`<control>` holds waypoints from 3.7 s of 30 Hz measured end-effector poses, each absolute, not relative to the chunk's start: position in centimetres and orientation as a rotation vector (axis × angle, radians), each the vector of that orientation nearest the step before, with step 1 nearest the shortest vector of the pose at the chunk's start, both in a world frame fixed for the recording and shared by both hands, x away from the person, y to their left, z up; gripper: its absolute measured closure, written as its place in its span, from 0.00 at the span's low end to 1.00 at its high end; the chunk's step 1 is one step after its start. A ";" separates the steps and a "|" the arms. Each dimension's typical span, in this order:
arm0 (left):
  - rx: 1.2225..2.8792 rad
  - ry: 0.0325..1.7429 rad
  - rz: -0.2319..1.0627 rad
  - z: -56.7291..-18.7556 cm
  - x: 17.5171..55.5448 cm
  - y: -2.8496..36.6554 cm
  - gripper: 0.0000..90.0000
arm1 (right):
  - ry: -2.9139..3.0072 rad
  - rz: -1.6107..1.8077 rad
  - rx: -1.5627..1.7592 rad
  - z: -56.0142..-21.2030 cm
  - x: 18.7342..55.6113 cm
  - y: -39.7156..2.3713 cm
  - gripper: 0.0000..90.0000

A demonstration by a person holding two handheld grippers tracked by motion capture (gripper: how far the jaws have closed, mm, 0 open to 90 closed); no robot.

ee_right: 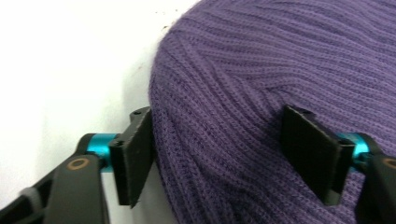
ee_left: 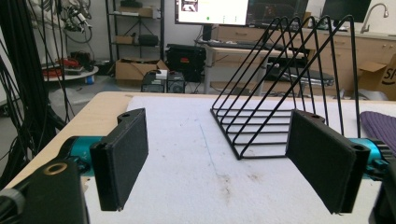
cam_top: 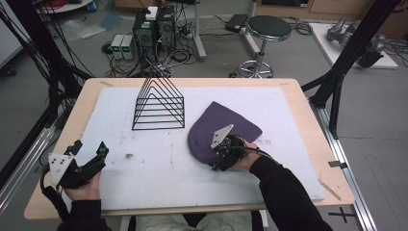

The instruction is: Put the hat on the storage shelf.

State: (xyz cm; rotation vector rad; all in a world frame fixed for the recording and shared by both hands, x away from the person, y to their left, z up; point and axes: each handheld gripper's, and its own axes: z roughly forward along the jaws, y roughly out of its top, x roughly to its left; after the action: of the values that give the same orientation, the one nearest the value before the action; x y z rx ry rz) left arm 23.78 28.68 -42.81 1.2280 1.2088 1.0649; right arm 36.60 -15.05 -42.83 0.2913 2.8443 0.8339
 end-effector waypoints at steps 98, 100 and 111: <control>1.227 1.196 1.049 -42.8 23.9 28.6 0.24 | 2.045 2.129 0.400 -26.0 36.3 -21.6 0.84; 1.232 1.183 1.042 -42.8 23.9 28.6 0.24 | 2.033 2.144 0.396 -26.0 36.2 -21.6 0.84; 1.358 0.916 0.865 -40.4 25.5 26.5 0.20 | 2.042 2.168 0.378 -25.4 36.4 -20.6 0.83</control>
State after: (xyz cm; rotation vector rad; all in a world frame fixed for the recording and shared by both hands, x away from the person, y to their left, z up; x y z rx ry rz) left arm 25.49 26.47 -40.44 1.3576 0.9155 0.8654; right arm 36.44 -20.62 -25.43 0.3778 2.0418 2.1681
